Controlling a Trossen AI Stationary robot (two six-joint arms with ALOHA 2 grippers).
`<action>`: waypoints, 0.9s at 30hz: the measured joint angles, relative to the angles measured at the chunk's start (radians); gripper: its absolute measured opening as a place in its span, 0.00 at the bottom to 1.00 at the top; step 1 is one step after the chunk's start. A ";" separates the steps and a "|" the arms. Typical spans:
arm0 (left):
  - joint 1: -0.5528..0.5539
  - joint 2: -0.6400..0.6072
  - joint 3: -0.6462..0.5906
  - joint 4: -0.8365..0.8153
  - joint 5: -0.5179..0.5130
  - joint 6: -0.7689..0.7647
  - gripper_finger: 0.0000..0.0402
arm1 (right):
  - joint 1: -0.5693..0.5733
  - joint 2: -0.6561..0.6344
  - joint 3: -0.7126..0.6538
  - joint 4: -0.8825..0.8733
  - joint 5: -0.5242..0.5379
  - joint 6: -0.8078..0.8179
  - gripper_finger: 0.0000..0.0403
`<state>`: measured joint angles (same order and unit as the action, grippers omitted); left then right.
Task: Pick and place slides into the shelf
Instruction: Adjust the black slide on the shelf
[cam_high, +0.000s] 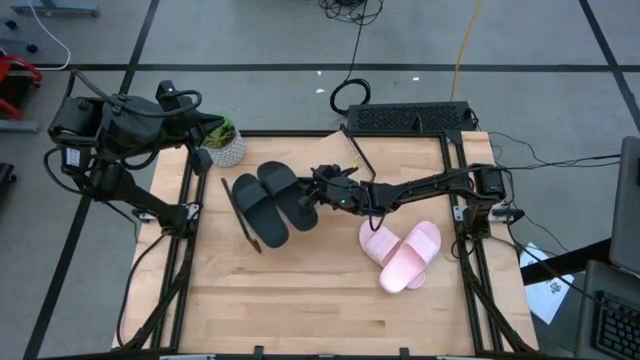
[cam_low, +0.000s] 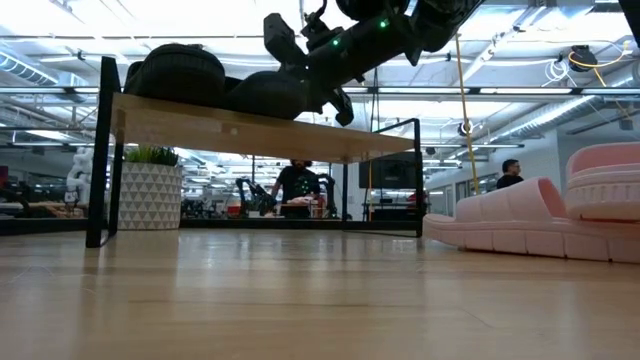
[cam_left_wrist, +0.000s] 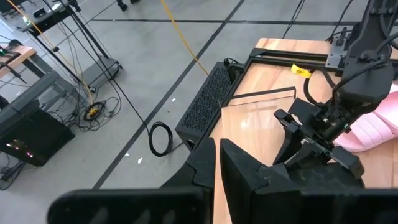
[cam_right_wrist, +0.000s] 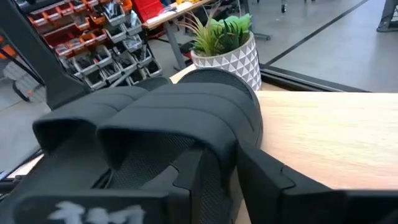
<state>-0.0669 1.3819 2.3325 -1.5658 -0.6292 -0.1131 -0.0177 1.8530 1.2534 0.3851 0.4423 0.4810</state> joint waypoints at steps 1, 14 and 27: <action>0.000 0.000 0.000 0.000 0.000 0.000 0.06 | 0.000 0.000 0.000 0.000 0.000 -0.003 0.22; 0.000 0.000 0.000 0.000 0.001 0.000 0.06 | -0.002 0.000 0.000 0.000 -0.002 -0.051 0.23; 0.000 0.000 0.000 0.000 0.002 0.001 0.06 | -0.005 -0.017 0.000 0.000 -0.028 -0.082 0.47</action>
<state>-0.0670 1.3819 2.3325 -1.5661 -0.6273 -0.1117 -0.0223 1.8359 1.2537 0.3855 0.4141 0.3988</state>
